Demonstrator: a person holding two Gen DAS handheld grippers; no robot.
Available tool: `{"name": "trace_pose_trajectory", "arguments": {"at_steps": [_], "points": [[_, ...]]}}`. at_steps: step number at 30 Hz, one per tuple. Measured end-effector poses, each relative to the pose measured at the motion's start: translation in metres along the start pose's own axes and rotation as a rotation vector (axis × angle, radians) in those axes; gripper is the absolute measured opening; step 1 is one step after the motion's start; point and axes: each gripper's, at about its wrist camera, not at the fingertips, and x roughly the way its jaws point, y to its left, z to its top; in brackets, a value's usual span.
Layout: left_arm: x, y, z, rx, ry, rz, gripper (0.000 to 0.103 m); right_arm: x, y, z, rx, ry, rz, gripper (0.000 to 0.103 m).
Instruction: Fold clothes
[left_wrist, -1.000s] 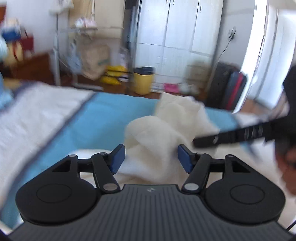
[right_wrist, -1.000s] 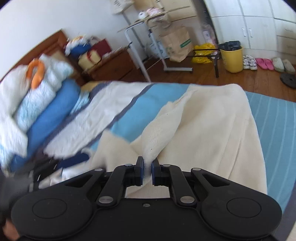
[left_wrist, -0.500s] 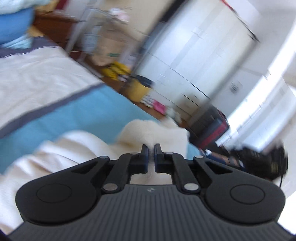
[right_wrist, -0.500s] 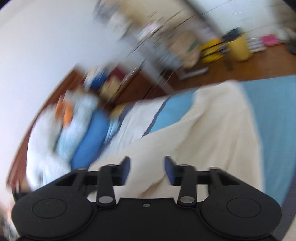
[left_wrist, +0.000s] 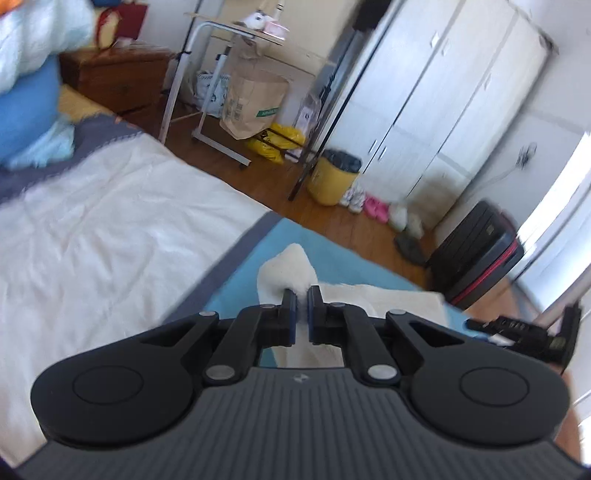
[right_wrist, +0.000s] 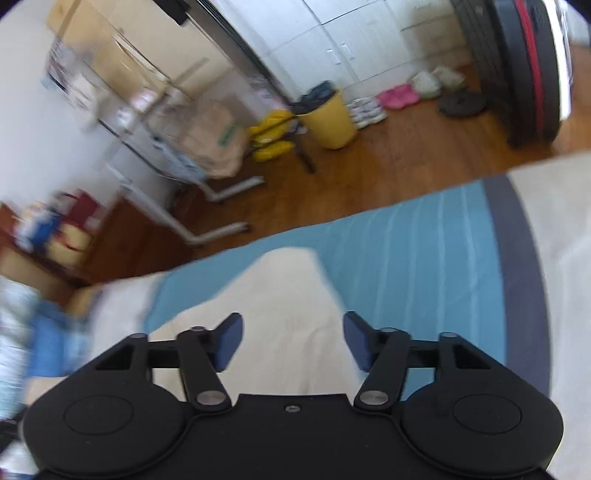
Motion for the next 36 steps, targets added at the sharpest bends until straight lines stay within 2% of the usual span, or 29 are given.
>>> {"name": "trace_pose_trajectory", "arguments": {"at_steps": [3,4,5,6,7,9,10,13,17,21,23,25,28,30,33,36], "points": [[0.027,-0.006,0.014,0.105,0.037,0.058,0.005,0.023,-0.002,0.001,-0.036,0.016,-0.022,0.076],[0.036,-0.009,0.019,0.142,0.048,0.080,0.005,0.029,-0.005,-0.003,-0.041,0.015,-0.010,0.073],[0.045,-0.012,0.024,0.179,0.059,0.101,0.005,0.030,-0.002,-0.006,-0.055,0.013,-0.005,0.059],[0.055,-0.015,0.031,0.243,0.059,0.141,0.005,0.029,0.004,-0.008,-0.073,0.010,-0.004,0.022],[0.065,-0.019,0.039,0.309,0.058,0.182,0.005,0.028,0.010,-0.010,-0.090,0.006,-0.004,0.021],[0.075,-0.019,0.062,0.349,0.036,0.243,0.005,0.012,0.037,-0.027,-0.199,0.022,0.071,0.019],[0.072,-0.019,0.072,0.343,0.004,0.245,0.005,0.002,0.051,-0.036,-0.259,0.032,0.115,0.019],[0.056,-0.011,0.084,0.289,-0.063,0.212,0.005,-0.025,0.094,-0.064,-0.441,0.062,0.247,0.019],[0.054,0.010,0.064,0.251,-0.015,0.203,0.005,-0.063,0.152,-0.101,-0.683,0.102,0.423,0.019],[0.051,0.033,0.050,0.177,0.023,0.206,0.005,-0.028,0.171,-0.154,-0.895,0.418,0.412,0.023],[0.047,0.039,0.045,0.184,0.022,0.203,0.005,-0.021,0.168,-0.151,-0.855,0.448,0.425,0.028],[0.046,0.045,0.039,0.203,0.022,0.198,0.005,-0.027,0.153,-0.132,-0.725,0.431,0.505,0.036],[0.047,0.050,0.028,0.240,0.027,0.206,0.005,-0.050,0.141,-0.112,-0.659,0.288,0.552,0.049],[0.053,0.051,0.023,0.261,0.043,0.222,0.005,-0.057,0.139,-0.108,-0.666,0.211,0.512,0.052],[0.059,0.055,0.016,0.266,0.040,0.235,0.005,-0.049,0.137,-0.105,-0.679,0.125,0.333,0.064],[0.065,0.059,0.010,0.265,0.041,0.250,0.005,-0.033,0.133,-0.105,-0.679,0.114,0.270,0.064]]}}
